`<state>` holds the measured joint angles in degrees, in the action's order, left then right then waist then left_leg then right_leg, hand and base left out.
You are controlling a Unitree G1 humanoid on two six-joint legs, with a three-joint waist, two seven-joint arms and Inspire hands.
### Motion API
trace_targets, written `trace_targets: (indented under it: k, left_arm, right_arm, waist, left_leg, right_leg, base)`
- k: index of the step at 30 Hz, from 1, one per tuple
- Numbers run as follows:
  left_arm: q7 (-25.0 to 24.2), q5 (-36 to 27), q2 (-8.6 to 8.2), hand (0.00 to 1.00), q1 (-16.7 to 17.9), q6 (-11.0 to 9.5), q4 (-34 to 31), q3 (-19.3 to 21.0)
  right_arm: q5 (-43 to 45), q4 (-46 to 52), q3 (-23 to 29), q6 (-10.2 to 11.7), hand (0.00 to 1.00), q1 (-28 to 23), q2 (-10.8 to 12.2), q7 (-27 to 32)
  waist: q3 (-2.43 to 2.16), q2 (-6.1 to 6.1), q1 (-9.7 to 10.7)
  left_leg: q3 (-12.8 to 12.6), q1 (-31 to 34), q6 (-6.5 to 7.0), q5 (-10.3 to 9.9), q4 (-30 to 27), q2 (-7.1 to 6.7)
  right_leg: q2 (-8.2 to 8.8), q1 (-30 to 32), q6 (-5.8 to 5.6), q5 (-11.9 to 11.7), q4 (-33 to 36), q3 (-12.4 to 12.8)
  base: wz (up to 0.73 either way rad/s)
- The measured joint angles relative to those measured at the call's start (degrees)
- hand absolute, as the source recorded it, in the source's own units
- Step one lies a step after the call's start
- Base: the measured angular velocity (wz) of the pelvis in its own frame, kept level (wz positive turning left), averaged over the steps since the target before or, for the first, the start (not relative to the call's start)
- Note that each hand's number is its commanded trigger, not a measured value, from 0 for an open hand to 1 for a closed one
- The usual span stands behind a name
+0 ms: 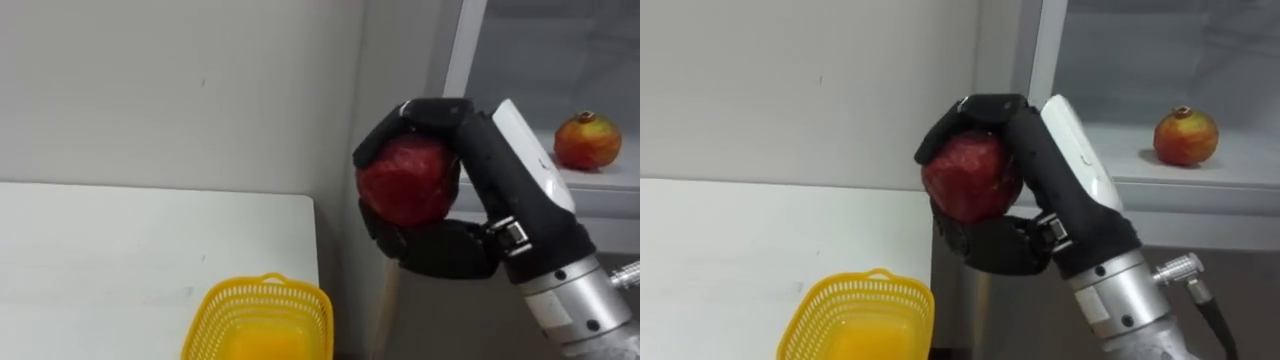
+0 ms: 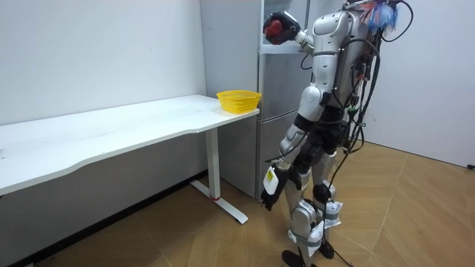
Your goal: Retrieve from the upper fridge
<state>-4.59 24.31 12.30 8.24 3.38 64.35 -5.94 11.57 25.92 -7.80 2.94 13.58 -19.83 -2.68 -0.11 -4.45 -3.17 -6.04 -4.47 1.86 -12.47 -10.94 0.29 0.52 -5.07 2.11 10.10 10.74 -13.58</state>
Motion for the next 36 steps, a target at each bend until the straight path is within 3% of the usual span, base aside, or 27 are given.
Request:
trace_targets:
  k: [6,9,17,25,30,36]
  left_arm:
    - [-0.08,0.02,0.03,0.00,-0.19,0.02,-0.15,0.00]
    - [-0.78,0.09,0.05,0.00,-0.24,0.02,-0.15,0.16]
    - [-3.12,0.54,0.52,0.00,-0.54,0.08,-0.91,0.18]
    - [-3.55,0.62,1.84,0.00,-1.22,0.18,-2.00,0.17]
    - [-4.82,1.67,2.14,0.00,-1.15,0.35,-4.36,0.24]
    - [-5.03,2.85,2.16,0.00,-1.07,0.38,-4.65,0.25]
  right_arm:
    - [0.58,-4.06,-2.54,-0.67,1.00,0.04,0.04,-1.33]
    - [4.26,-5.44,-2.88,-0.77,1.00,0.49,0.04,-1.79]
    - [6.86,-14.11,-4.57,-1.29,1.00,5.56,-0.28,-3.90]
    - [7.05,-20.55,-5.09,-1.67,1.00,6.07,-0.66,-4.42]
    - [10.20,-26.24,-7.43,-1.82,1.00,6.98,-0.75,-4.85]
    - [14.35,-30.15,-8.97,-1.89,1.00,7.31,-0.74,-6.28]
  waist:
    - [0.70,-0.93,-2.25]
    - [0.70,-0.98,-3.66]
    - [0.66,-1.06,-4.27]
    - [0.75,-1.50,-5.26]
    - [0.85,-2.78,-6.96]
    - [0.97,-2.73,-8.21]
  left_leg:
    - [0.54,0.18,0.03,-0.02,-0.01,-0.10]
    - [0.68,0.30,0.04,-0.03,0.10,-0.13]
    - [1.82,0.98,0.04,-0.03,-0.75,-0.16]
    - [2.80,1.45,0.02,-0.02,-0.90,-0.29]
    - [2.85,1.96,0.02,-0.02,-1.33,-0.31]
    - [3.17,2.00,0.04,-0.02,-1.34,-0.45]
  right_leg:
    - [0.12,-0.14,-0.01,0.00,-0.09,-0.69]
    - [0.13,0.00,-0.01,0.00,-0.10,-0.86]
    - [0.14,0.08,-0.01,0.00,-0.18,-1.56]
    - [0.25,0.12,-0.01,0.01,-0.13,-2.29]
    - [0.26,0.37,-0.01,0.01,-0.12,-2.30]
    - [0.31,0.28,-0.01,0.01,-0.17,-2.32]
  base:
    - [0.05]
    - [0.03]
    - [0.06]
    - [0.05]
    - [0.00]
    - [0.00]
